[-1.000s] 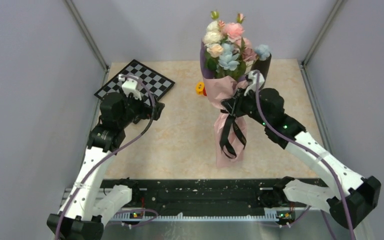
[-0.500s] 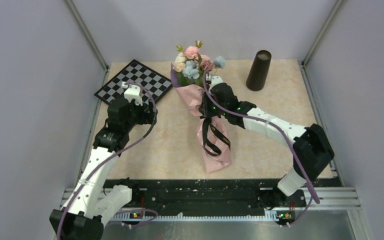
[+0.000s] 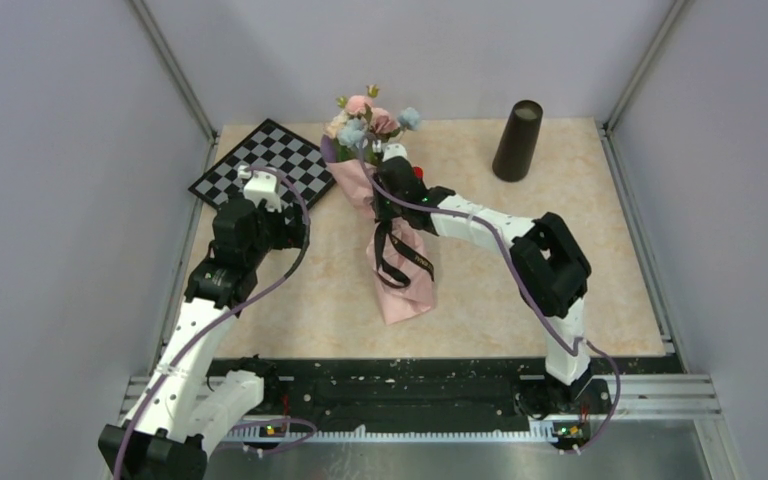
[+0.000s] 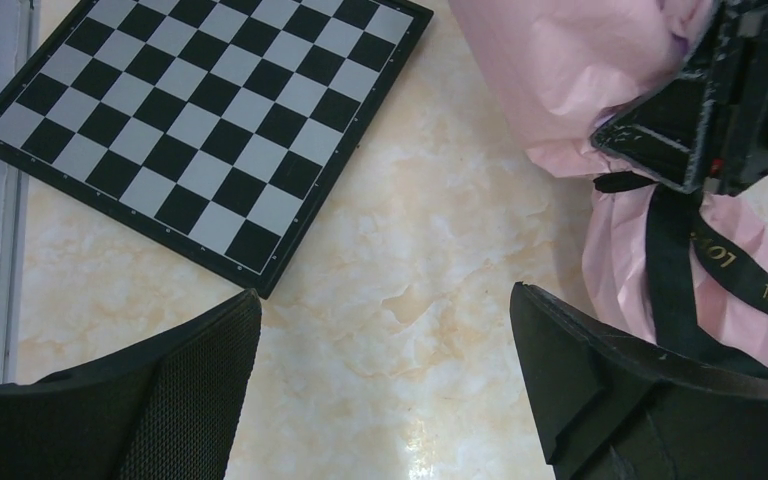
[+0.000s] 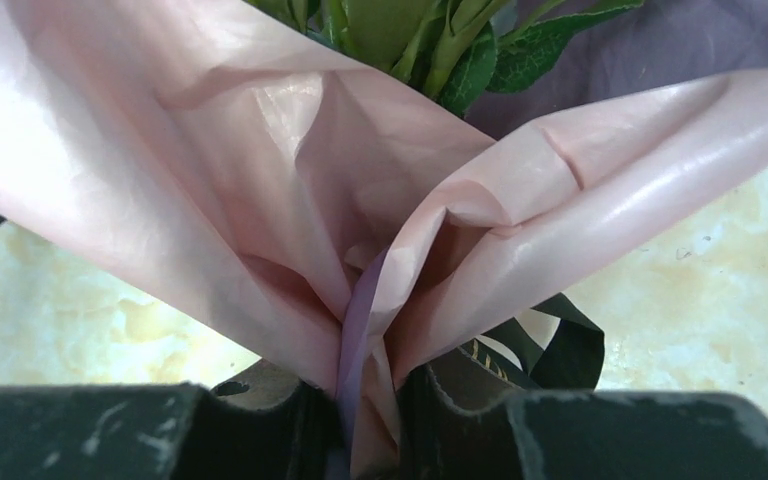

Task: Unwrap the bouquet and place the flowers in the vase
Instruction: Place the fake flower at the center of the board.

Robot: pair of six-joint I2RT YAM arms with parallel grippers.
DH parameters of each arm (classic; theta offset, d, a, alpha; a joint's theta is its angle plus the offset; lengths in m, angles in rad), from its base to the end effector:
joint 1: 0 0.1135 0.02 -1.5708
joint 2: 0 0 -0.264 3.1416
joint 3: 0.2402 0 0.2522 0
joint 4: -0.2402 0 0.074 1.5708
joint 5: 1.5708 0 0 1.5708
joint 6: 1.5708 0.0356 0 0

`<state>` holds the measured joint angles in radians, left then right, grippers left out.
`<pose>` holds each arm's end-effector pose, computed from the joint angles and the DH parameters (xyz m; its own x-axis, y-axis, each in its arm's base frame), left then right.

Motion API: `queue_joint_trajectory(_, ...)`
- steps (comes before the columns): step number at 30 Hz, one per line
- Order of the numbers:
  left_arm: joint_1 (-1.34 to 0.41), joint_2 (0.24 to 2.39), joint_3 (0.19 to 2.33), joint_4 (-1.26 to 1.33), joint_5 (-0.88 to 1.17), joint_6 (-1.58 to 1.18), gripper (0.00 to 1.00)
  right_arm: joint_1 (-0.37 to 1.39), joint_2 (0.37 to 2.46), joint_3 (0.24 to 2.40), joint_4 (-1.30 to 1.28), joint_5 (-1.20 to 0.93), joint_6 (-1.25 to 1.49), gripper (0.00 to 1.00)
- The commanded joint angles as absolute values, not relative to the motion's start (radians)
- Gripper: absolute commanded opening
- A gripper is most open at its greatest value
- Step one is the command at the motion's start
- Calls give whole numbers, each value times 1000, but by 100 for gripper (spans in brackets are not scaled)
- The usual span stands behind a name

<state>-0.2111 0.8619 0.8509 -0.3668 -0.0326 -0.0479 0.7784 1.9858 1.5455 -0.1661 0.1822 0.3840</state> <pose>0.1915 -0.0399 0.3308 -0.3689 0.0301 -0.9290 0.1623 0.9862 -0.0325 0.3343 0.3206 0.2428 -0.5952 -0.0695 -0.8006 -0.3899 0.8961 0.2121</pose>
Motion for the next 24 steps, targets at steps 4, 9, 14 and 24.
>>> queue_joint_trajectory(4,-207,872,842,-327,-51,-32,97,801,2089,1662,-162,288,375,0)
queue_joint_trajectory(9,-207,880,843,-326,-48,-32,97,801,2115,1658,-152,321,371,4)
queue_joint_trajectory(14,-207,883,842,-325,-45,-32,96,801,2112,1633,-142,322,366,19)
queue_joint_trajectory(24,-207,884,840,-323,-46,-31,97,802,2083,1608,-117,282,366,52)
